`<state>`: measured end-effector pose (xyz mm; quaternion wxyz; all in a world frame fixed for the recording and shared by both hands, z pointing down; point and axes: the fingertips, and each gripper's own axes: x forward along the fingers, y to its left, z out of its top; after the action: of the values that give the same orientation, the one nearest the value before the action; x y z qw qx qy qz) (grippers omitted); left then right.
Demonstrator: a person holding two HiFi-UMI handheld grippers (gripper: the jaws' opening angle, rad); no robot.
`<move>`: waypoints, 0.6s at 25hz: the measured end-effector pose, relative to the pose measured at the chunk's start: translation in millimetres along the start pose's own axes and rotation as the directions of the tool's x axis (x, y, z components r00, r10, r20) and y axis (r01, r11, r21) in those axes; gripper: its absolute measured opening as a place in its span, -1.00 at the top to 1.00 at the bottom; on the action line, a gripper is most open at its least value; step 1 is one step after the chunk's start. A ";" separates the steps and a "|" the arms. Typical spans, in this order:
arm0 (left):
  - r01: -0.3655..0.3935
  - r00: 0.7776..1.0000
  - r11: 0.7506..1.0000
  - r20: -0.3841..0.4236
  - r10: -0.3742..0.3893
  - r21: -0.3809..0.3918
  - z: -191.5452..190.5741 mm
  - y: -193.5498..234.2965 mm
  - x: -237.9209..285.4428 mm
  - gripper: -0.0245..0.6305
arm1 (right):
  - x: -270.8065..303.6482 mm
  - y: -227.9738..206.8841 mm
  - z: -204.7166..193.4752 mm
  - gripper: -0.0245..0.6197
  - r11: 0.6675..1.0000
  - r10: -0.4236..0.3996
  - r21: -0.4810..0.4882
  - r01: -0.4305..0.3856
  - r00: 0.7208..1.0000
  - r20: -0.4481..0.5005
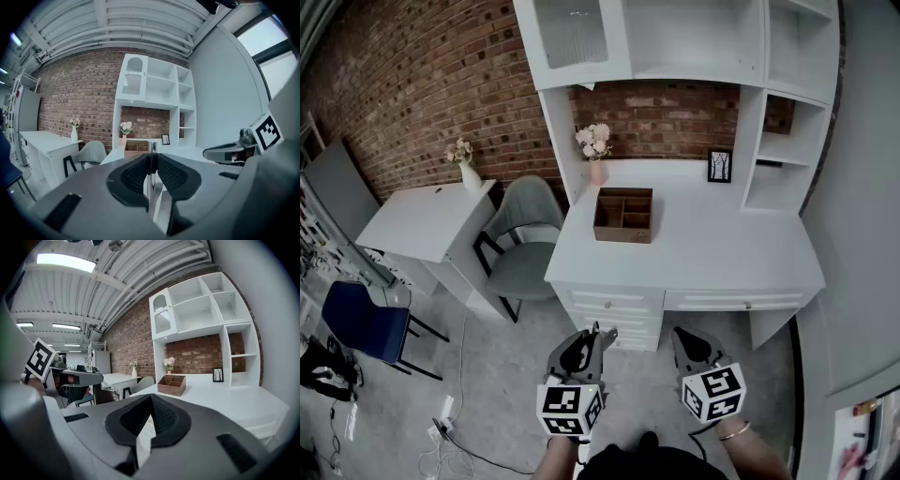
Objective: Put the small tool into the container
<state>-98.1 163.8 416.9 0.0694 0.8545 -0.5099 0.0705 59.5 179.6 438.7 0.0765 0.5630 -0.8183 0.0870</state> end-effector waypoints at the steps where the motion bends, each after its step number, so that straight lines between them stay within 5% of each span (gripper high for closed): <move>1: 0.001 1.000 1.000 -0.001 -0.001 0.001 0.1 0.2 1.5 0.70 | 1.1 -0.2 -0.5 0.91 1.000 0.001 0.001 -0.001 1.000 -0.001; 15: -0.003 1.000 1.000 0.011 0.003 0.009 12.6 1.5 22.5 0.70 | 11.4 -19.4 9.0 0.91 1.000 -0.015 0.017 0.015 1.000 0.019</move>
<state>-88.2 141.4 408.9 0.0626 0.8544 -0.5113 0.0682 73.3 160.4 433.6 0.0644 0.5704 -0.8141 0.0878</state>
